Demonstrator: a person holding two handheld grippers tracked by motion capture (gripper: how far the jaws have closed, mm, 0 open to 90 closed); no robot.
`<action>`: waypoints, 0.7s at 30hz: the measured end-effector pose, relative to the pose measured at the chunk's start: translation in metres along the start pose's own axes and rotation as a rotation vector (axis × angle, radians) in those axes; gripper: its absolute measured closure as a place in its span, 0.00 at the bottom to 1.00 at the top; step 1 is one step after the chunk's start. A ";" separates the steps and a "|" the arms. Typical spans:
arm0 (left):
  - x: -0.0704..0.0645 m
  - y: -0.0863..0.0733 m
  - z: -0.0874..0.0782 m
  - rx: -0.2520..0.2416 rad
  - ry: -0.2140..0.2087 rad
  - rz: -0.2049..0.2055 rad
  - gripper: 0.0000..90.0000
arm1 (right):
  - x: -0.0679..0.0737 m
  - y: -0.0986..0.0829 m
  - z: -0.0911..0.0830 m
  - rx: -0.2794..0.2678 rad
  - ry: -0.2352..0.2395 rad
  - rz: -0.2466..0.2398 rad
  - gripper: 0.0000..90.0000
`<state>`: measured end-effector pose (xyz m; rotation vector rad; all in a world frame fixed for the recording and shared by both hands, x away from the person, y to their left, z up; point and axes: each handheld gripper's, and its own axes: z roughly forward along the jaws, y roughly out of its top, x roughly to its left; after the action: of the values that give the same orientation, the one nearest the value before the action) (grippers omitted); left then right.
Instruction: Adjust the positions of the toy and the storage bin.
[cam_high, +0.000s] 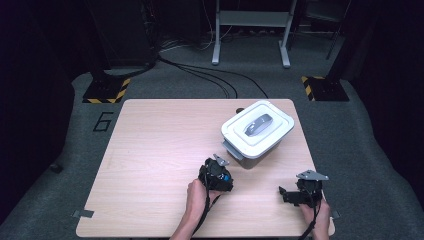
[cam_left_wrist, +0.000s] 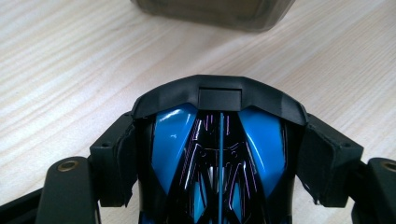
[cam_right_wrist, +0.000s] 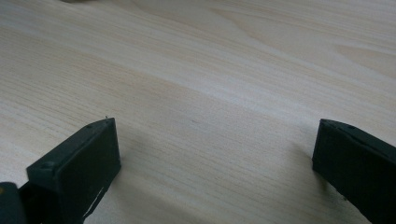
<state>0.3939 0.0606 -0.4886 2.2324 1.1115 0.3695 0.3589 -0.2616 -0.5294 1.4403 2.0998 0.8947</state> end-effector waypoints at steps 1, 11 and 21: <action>0.000 -0.001 -0.004 -0.021 0.002 0.004 0.28 | 0.000 0.000 0.000 0.000 0.001 0.000 0.00; 0.003 -0.004 -0.031 -0.139 0.009 0.002 0.28 | 0.000 0.000 0.000 0.000 0.001 0.001 0.00; 0.005 -0.007 -0.055 -0.267 0.007 -0.002 0.28 | 0.000 0.000 0.000 0.000 0.000 0.000 0.00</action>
<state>0.3652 0.0901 -0.4504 1.9962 1.0040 0.4945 0.3589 -0.2616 -0.5295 1.4399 2.0996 0.8951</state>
